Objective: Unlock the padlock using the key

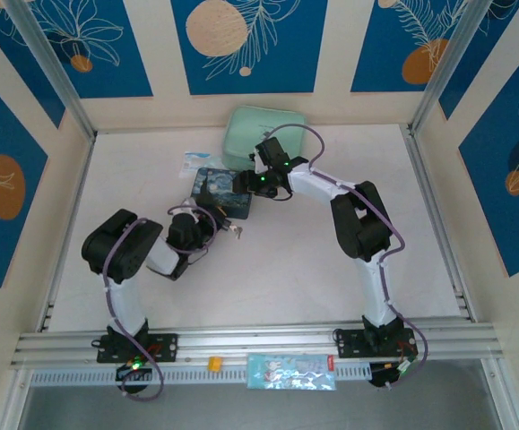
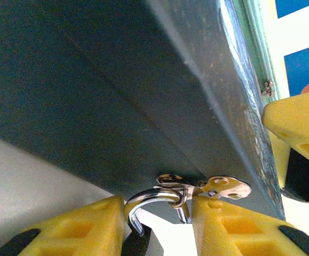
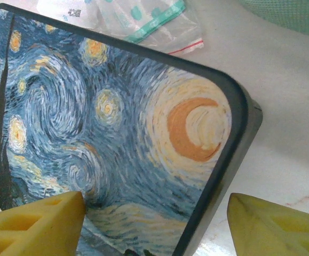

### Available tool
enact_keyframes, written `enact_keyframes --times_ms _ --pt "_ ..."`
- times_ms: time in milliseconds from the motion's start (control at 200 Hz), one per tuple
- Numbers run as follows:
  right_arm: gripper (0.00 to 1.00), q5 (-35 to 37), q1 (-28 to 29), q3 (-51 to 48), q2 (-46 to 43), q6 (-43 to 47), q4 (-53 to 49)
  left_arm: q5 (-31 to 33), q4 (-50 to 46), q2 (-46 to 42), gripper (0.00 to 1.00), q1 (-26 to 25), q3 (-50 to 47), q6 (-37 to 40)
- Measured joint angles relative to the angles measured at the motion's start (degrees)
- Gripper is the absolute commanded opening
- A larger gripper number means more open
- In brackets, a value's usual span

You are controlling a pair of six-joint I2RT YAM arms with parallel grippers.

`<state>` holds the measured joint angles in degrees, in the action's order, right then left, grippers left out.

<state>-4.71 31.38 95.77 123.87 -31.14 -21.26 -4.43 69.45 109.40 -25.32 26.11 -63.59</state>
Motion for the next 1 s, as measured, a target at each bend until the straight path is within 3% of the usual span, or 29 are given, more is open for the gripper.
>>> enact_keyframes --times_ms 295,785,1000 --pt "0.68 -0.02 0.07 0.00 0.02 -0.68 0.11 0.02 9.92 5.86 0.26 -0.09 0.20 -0.90" --pt "0.68 -0.04 0.55 0.00 0.02 -1.49 0.04 2.64 10.49 2.14 0.21 -0.04 -5.03 -1.09" --pt "0.67 -0.04 0.55 0.00 0.00 -1.51 0.04 3.06 10.45 0.90 0.07 -0.02 -5.22 -1.36"
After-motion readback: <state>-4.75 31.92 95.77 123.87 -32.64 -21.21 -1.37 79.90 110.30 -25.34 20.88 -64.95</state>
